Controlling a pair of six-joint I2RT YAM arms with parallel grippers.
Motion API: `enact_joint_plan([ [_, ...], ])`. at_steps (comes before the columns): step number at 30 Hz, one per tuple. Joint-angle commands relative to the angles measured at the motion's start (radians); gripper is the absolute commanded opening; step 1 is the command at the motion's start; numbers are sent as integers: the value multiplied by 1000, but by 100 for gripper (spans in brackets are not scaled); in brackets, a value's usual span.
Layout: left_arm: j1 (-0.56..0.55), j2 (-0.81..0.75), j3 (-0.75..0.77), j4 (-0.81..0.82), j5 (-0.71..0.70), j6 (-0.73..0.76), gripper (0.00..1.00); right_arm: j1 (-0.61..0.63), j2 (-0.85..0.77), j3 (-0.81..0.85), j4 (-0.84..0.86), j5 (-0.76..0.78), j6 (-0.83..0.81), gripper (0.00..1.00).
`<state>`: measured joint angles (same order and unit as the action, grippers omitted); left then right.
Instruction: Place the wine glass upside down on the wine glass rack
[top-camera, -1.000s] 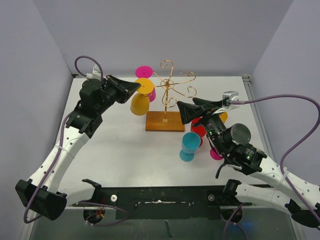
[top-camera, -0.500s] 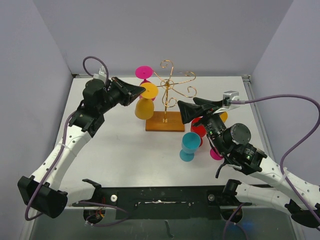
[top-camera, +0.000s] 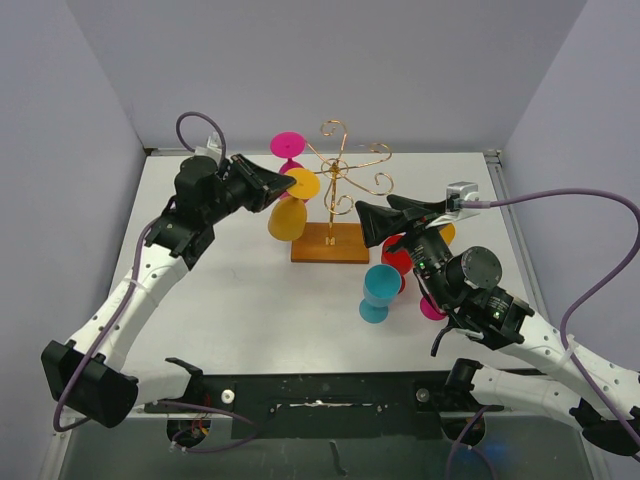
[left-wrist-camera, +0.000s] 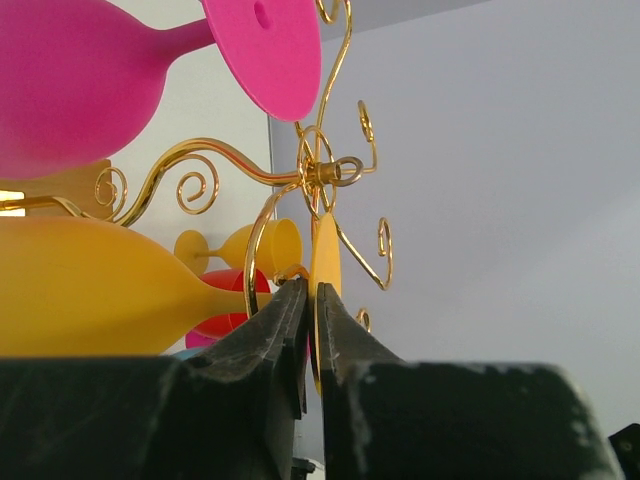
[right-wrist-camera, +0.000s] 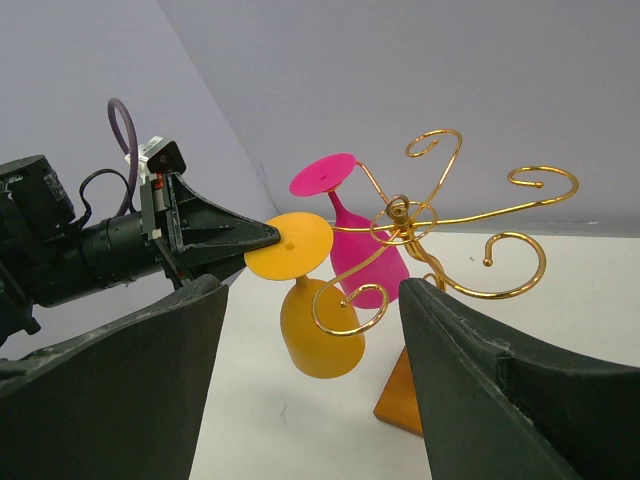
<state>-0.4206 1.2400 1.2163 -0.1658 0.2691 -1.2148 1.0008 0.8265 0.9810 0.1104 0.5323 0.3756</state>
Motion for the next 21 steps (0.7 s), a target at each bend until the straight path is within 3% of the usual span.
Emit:
enact_joint_plan([
  [1, -15, 4, 81, 7, 9, 43, 11, -6, -4, 11, 25, 31, 9, 70],
  [21, -20, 6, 149, -131, 18, 155, 37, -10, 6, 14, 9, 77, 48, 70],
])
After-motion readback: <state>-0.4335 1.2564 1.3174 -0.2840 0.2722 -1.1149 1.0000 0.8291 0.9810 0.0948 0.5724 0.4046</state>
